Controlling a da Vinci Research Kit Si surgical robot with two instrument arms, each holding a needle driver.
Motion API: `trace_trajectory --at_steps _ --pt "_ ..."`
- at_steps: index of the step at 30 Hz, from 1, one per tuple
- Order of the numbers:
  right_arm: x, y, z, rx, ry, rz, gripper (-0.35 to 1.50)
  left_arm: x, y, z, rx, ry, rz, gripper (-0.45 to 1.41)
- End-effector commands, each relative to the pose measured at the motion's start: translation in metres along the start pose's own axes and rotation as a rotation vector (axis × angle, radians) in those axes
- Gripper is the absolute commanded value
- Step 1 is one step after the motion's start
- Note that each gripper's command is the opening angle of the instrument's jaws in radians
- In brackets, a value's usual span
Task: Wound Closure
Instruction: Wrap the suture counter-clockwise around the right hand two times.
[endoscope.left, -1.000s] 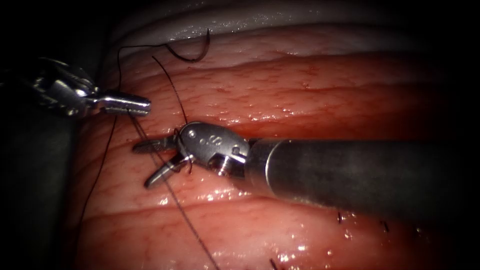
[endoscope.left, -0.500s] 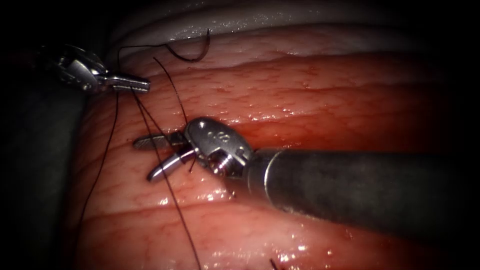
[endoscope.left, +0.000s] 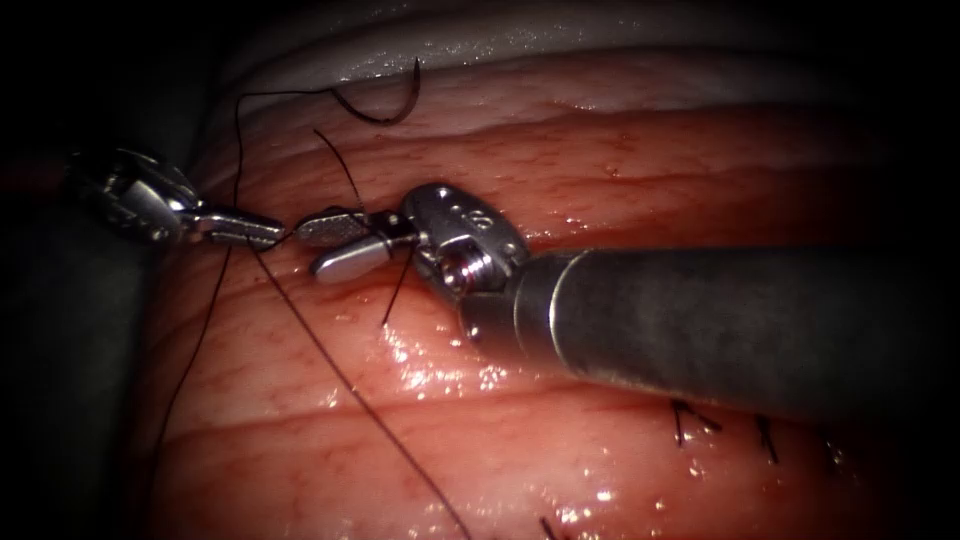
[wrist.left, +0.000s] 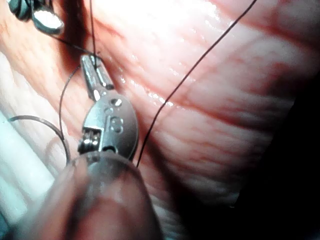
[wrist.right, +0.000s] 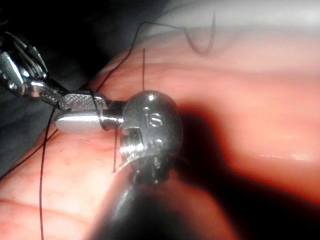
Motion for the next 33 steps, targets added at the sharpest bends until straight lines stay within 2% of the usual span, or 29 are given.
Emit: trace_trajectory --at_steps 1,4,5,7,9,13,14,16,22,26,27,30,33 --pt "-0.0004 0.0005 0.0005 -0.001 0.003 -0.001 0.21 -0.0006 0.0001 0.0008 0.002 0.003 0.005 -0.45" --pt "-0.0004 0.0004 0.0005 -0.026 0.036 0.001 0.27 -0.0003 0.0005 0.0016 0.006 -0.004 0.003 -0.45" --pt "-0.0003 0.0004 0.0005 -0.095 0.087 0.003 0.29 -0.0001 0.0007 0.0021 0.008 -0.011 0.006 -0.45" --pt "-0.0002 0.0005 0.0005 -0.161 0.117 -0.002 0.29 0.0001 0.0009 0.0025 0.021 -0.041 0.001 -0.45" --pt "-0.0001 0.0005 0.0005 -0.288 0.129 -0.015 0.36 0.0001 0.0009 0.0027 0.048 -0.087 -0.013 -0.45" --pt "-0.0001 0.0003 0.0003 -0.424 0.139 -0.024 0.39 0.0 0.0011 0.0026 0.163 -0.28 -0.058 -0.45" --pt "0.0 0.0002 0.0002 -0.478 0.128 -0.041 0.47 0.0002 0.0017 0.0025 0.198 -0.34 -0.075 -0.45" --pt "0.0 -0.0001 -0.0001 -0.535 0.125 -0.036 0.49 0.0007 0.0028 0.0027 0.23 -0.408 -0.075 -0.45" --pt "0.0001 -0.0004 -0.0006 -0.619 0.148 -0.018 0.49 0.0025 0.0047 0.0035 0.339 -0.522 -0.101 -0.45" --pt "0.0 -0.0004 -0.0005 -0.658 0.162 -0.003 0.49 0.0042 0.0059 0.0043 0.399 -0.558 -0.09 -0.45" --pt "0.0 -0.0003 -0.0004 -0.67 0.161 -0.006 0.54 0.0045 0.0061 0.0045 0.407 -0.565 -0.088 -0.45" --pt "-0.0001 0.0 -0.0001 -0.723 0.128 -0.004 0.58 0.0061 0.0067 0.0049 0.457 -0.6 -0.085 -0.45" --pt "-0.0001 -0.0001 -0.0004 -0.765 0.111 -0.014 0.47 0.0074 0.0065 0.0042 0.512 -0.652 -0.08 -0.45"
